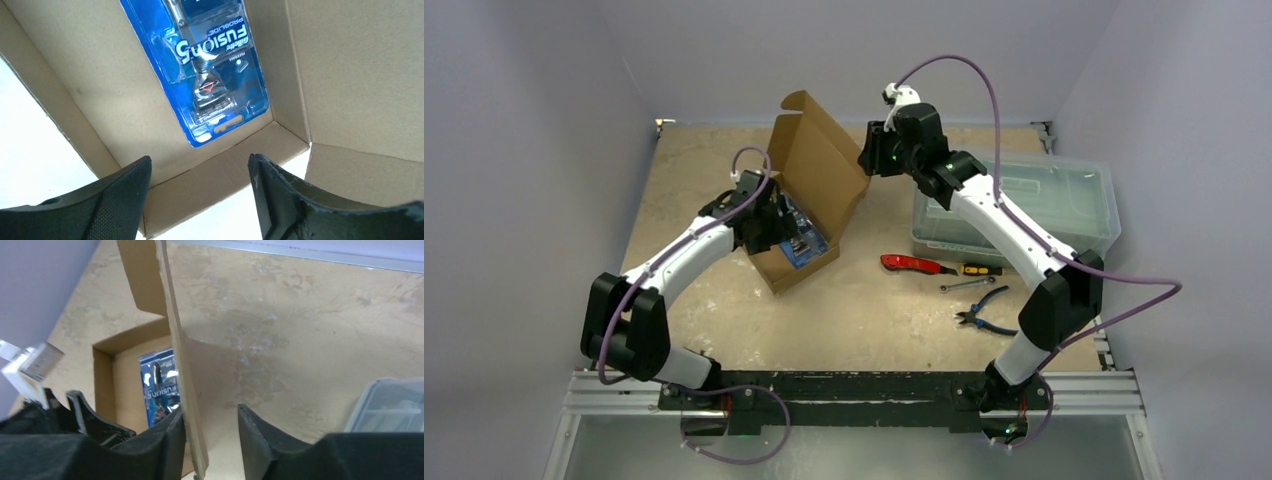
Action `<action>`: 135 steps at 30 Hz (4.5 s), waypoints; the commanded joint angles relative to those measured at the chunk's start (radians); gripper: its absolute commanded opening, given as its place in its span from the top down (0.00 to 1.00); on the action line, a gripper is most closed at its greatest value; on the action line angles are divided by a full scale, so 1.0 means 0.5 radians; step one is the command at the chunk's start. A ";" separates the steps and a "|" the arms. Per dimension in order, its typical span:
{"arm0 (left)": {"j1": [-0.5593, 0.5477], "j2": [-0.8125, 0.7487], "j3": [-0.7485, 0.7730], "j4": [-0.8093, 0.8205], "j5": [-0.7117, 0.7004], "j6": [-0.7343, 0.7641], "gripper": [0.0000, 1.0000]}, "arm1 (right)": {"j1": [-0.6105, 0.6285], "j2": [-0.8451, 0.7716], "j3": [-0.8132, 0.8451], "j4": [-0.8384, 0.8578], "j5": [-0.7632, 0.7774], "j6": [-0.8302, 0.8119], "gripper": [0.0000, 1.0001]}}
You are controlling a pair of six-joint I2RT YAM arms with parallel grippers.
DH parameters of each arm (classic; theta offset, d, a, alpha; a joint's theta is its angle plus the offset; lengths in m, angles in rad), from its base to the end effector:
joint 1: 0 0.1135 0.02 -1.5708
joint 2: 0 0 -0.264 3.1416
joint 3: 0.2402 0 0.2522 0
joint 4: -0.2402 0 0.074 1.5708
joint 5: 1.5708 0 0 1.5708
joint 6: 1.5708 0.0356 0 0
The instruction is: Unpack the express box
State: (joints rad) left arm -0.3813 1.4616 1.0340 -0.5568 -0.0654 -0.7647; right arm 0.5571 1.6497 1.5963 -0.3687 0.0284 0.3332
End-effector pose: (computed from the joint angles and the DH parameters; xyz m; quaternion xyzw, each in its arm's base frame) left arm 0.2790 -0.1093 0.2377 -0.1916 0.9375 -0.1303 0.2597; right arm 0.3304 0.2046 0.3786 -0.0861 0.8351 0.2232 0.4954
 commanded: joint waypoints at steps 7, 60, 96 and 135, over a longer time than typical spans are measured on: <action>0.238 -0.251 -0.099 0.282 0.347 0.134 0.25 | 0.037 -0.096 0.084 -0.199 0.028 -0.160 0.42; 0.137 0.132 0.300 -0.079 -0.044 -0.186 0.10 | 0.957 -0.072 -0.089 0.405 1.033 -0.384 0.38; 0.206 0.037 0.014 0.128 -0.099 -0.206 0.15 | 0.460 -0.279 -0.312 0.407 0.105 0.257 1.00; 0.037 0.942 0.637 -0.238 -0.421 -0.717 0.04 | 0.459 -0.304 -0.324 0.470 0.010 0.291 1.00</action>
State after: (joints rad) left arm -0.3393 1.8858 1.2823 -0.5610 -0.1932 -1.0767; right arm 0.7895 1.5471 1.4410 -0.1852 0.0528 0.4717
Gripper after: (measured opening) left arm 0.963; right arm 0.008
